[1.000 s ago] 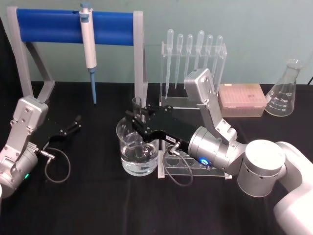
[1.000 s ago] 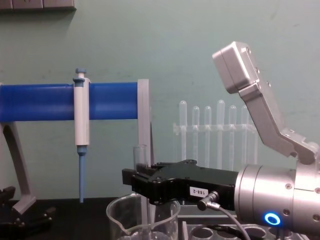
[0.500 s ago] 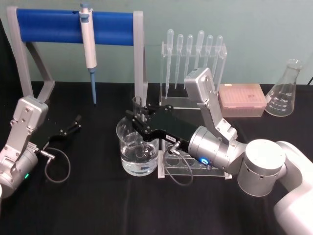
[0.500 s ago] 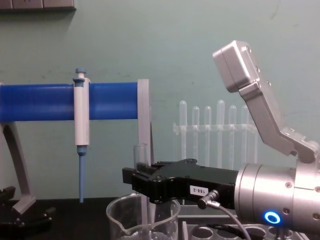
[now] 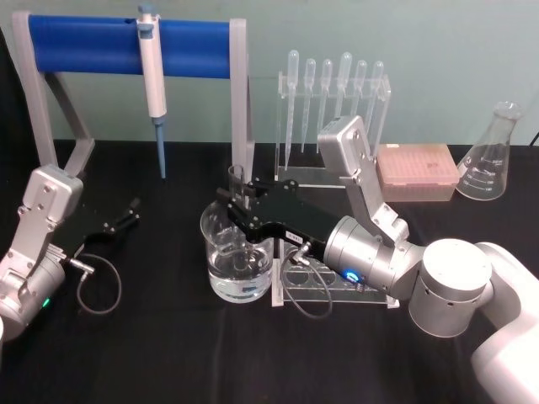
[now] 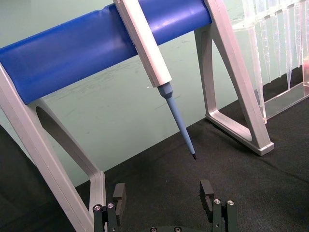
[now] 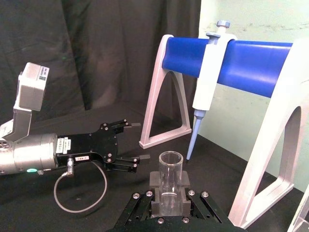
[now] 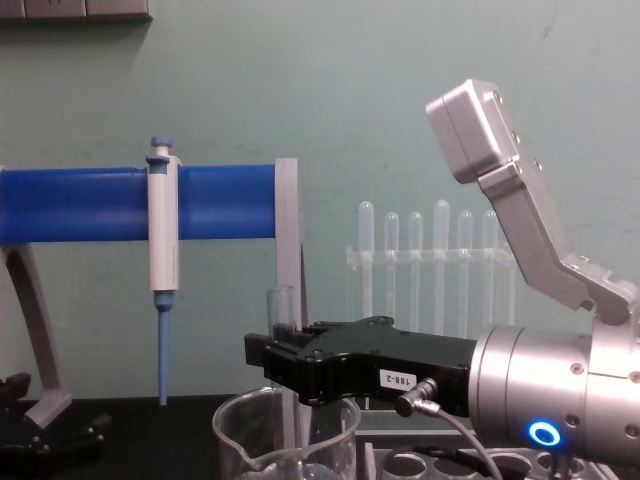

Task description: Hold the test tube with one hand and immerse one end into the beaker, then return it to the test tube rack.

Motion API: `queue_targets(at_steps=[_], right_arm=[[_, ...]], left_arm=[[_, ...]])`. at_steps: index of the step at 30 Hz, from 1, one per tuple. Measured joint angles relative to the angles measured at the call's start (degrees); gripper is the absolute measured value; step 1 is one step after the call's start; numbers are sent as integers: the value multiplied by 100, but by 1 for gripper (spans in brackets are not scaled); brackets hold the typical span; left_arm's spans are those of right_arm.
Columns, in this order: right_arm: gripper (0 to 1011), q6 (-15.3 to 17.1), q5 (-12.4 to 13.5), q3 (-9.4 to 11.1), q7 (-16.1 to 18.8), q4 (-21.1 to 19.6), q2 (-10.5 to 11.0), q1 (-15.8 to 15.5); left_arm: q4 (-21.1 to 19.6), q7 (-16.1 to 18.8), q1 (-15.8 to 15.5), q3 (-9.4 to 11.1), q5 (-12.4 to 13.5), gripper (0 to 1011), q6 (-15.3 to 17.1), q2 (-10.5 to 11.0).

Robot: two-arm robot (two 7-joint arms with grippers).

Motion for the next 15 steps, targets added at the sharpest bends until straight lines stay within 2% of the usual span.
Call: queue_targets(at_steps=[15], right_arm=[[227, 0, 1, 0, 0, 0, 0, 0]], left_arm=[[0, 0, 0, 0, 0, 1000, 0, 0]])
